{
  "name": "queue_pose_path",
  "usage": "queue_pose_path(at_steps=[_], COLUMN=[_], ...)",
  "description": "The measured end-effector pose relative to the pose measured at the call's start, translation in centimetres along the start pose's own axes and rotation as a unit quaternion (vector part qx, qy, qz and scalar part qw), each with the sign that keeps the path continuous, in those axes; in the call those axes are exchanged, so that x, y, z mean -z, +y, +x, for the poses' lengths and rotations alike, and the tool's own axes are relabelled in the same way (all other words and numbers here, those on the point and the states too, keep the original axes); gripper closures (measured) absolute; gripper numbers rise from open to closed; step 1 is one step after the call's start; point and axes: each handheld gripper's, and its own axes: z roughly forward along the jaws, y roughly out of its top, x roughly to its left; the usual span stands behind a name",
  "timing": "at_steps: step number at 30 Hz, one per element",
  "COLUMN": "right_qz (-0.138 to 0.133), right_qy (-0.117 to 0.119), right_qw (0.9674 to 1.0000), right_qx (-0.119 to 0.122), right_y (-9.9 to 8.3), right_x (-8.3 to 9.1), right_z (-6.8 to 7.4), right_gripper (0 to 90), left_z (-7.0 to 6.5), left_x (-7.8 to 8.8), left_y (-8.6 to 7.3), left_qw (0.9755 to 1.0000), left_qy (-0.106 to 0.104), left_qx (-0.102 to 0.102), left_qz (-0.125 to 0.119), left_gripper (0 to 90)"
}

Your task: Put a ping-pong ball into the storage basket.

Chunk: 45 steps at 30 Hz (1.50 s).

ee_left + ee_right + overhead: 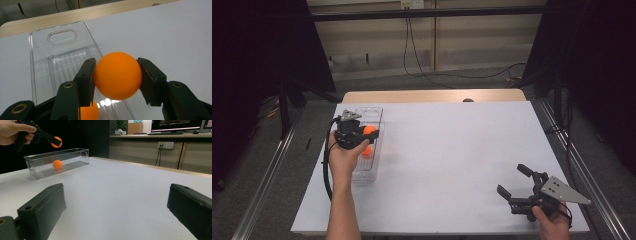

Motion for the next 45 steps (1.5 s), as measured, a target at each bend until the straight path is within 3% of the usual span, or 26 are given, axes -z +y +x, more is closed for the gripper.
queue_pose_path(at_steps=[45], right_qz=[0.001], right_qy=[0.001], right_qw=[1.0000], right_qx=[0.000], right_y=[0.0], right_x=[0.0], right_z=[0.1], right_gripper=[1.2], left_z=[1.8], left_x=[-0.8], left_y=[-1.2], left_qw=[0.9988], left_qy=[0.044], left_qx=[0.019], left_qz=[0.013], left_gripper=[50.9])
